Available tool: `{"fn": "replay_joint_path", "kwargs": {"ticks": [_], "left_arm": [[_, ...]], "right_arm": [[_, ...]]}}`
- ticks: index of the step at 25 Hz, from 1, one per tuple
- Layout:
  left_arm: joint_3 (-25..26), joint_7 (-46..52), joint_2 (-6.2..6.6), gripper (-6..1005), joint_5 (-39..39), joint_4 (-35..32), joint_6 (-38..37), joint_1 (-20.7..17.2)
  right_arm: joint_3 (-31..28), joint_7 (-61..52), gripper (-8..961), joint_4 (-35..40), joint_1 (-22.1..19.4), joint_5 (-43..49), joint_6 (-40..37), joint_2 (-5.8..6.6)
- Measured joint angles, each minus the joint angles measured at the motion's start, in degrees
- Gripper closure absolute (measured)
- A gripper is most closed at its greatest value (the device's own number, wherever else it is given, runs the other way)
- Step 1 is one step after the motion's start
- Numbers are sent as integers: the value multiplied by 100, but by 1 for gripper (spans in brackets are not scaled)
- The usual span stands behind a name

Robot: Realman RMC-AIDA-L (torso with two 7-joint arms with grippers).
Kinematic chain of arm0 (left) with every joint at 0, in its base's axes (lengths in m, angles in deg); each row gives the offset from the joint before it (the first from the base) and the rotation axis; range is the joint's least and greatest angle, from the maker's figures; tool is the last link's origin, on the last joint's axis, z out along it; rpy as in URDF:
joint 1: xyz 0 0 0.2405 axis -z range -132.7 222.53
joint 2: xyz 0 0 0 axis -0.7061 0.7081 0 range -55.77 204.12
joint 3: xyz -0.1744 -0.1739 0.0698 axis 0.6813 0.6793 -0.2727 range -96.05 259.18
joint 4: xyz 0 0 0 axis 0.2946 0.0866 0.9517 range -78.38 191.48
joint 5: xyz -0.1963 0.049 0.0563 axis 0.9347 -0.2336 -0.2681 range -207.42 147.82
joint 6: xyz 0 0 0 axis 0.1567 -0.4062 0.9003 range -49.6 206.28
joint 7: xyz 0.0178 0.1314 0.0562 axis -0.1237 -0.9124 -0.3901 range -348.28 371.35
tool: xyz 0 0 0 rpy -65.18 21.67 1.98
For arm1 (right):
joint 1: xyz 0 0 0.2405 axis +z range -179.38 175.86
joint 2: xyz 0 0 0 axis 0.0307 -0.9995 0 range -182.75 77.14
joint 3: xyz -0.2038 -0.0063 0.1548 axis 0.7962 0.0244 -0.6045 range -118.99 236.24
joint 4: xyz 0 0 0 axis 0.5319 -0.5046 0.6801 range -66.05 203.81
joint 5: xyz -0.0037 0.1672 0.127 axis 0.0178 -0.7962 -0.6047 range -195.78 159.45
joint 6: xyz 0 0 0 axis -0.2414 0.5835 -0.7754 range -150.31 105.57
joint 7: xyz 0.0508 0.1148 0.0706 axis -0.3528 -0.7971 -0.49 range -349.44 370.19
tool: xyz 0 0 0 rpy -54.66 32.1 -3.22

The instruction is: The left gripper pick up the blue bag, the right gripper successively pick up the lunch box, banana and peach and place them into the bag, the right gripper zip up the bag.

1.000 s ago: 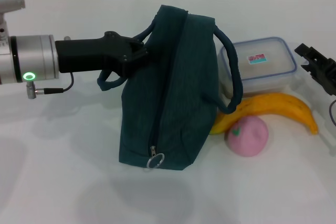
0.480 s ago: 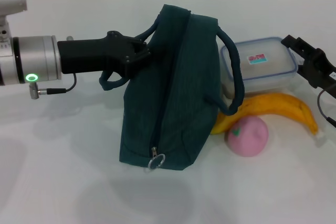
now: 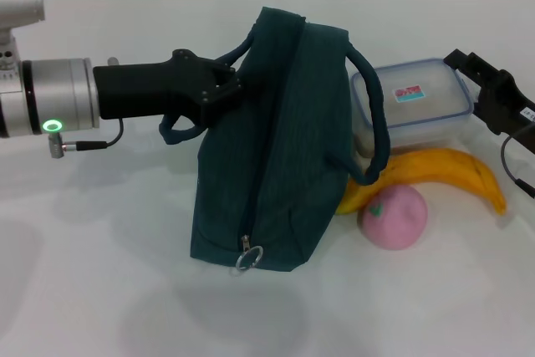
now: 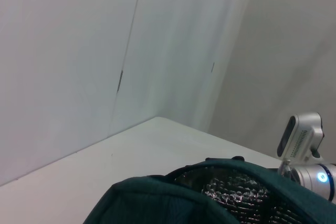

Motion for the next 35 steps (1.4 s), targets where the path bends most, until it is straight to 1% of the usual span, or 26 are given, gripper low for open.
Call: {"fn": "replay_joint_path", "kwargs": {"ticks": [18,24,35], "left_arm": [[9,-143,-8,961,127,-4,32,-50],[9,-159,-8,961,138,-12,76,-54],[9,-160,-8,961,141,-21,82,-59]], "right_arm": [[0,105,350,3,16,1,-6,0],[-10,223,547,57,-7,8,-60,0],[-36,337,628,71,-48,1,-216,0]]}}
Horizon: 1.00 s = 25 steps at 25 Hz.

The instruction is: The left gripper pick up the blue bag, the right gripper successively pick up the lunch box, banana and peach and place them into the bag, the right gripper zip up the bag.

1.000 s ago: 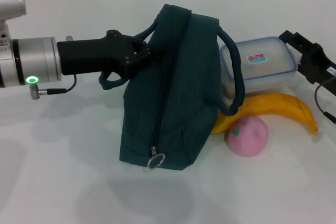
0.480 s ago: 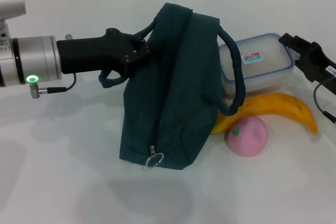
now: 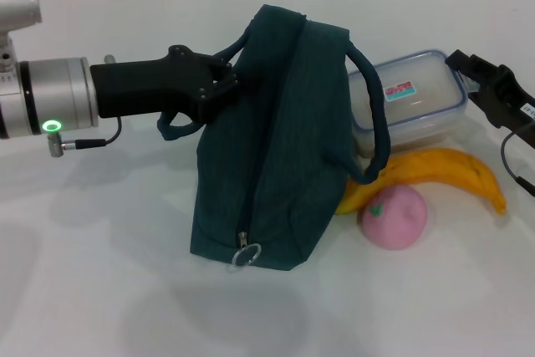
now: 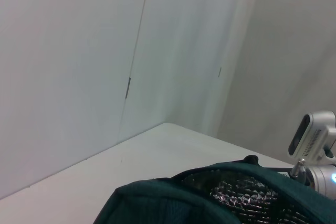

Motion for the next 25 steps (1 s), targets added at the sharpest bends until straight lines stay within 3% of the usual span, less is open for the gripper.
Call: {"fn": "replay_joint_path", "kwargs": {"ticks": [8,13,25], "left_arm": [[0,0,0,960,0,0,0,0],[0,0,0,960,-1,0,1,0],[0,55,22,960,44,0,-5,2]], "right_arm": [[-12,73,649,2,-8,-9,-73,0],[21,89,757,3,-2,-18,-78,0],[22,564,761,2,-7,-17,-349,0]]}}
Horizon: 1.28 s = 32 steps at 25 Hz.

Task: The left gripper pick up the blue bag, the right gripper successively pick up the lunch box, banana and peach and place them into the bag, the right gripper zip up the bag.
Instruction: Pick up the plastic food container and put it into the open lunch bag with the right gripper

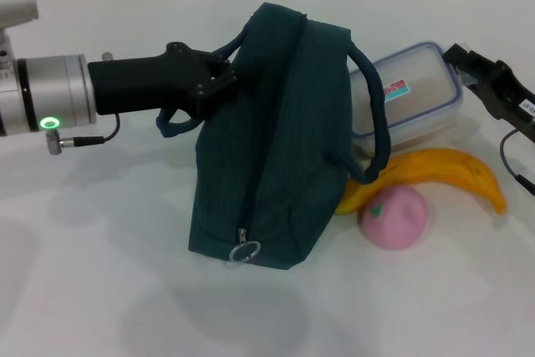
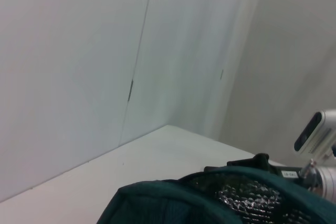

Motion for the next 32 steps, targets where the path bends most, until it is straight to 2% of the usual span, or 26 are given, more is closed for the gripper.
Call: {"fn": "replay_joint_path", "kwargs": {"ticks": [8,18,25,32], "left_arm": [[0,605,205,960,45,1,-197,65],[0,566,160,961,273,0,-280,-1],[0,539,143,964,263,0,-305,-12],[0,545,256,964,374,-102,-697,-76]], "right_arm": [[-2,469,763,0,64,6,19,0],[-43,843,843,-60,-32,0,-404,0],[-28,1424,852,-69,-56,44,-562,8],[-77,2179,857,-37,-153,9,-903,24]]}}
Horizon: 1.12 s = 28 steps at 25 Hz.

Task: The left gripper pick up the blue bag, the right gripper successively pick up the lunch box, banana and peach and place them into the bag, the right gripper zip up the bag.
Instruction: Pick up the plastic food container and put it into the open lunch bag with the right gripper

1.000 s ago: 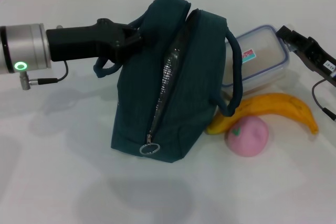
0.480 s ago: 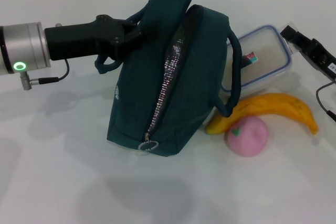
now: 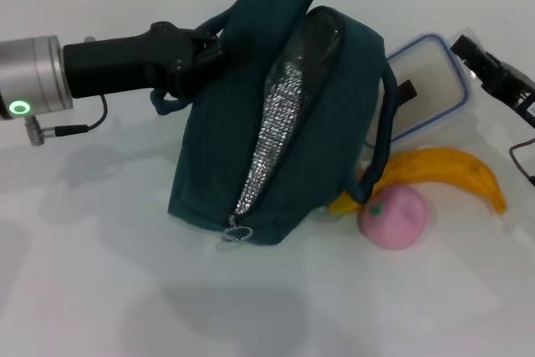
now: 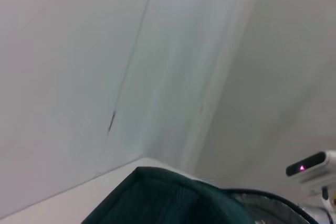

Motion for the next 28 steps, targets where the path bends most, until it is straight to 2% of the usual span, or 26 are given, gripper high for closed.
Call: {"fn": "replay_joint_path", "kwargs": {"ticks": [6,12,21,28], "left_arm": [[0,-13,15,964,284,-35,-93,-109],[0,-59,-27,964,298,-38,-57,-115],[0,-135,-158,964,276,-37,245,-74],[0,-146,-231,964,269,-38,700,-35]], "right_arm": [[-55,146,856,-19,-10,-6,-272,12],[-210,151,855,18,33,-46,-525,34],[-628,249,853,100,509,-55,-1412,55],[-651,255,852,782,953,-44,-1641,76]]}}
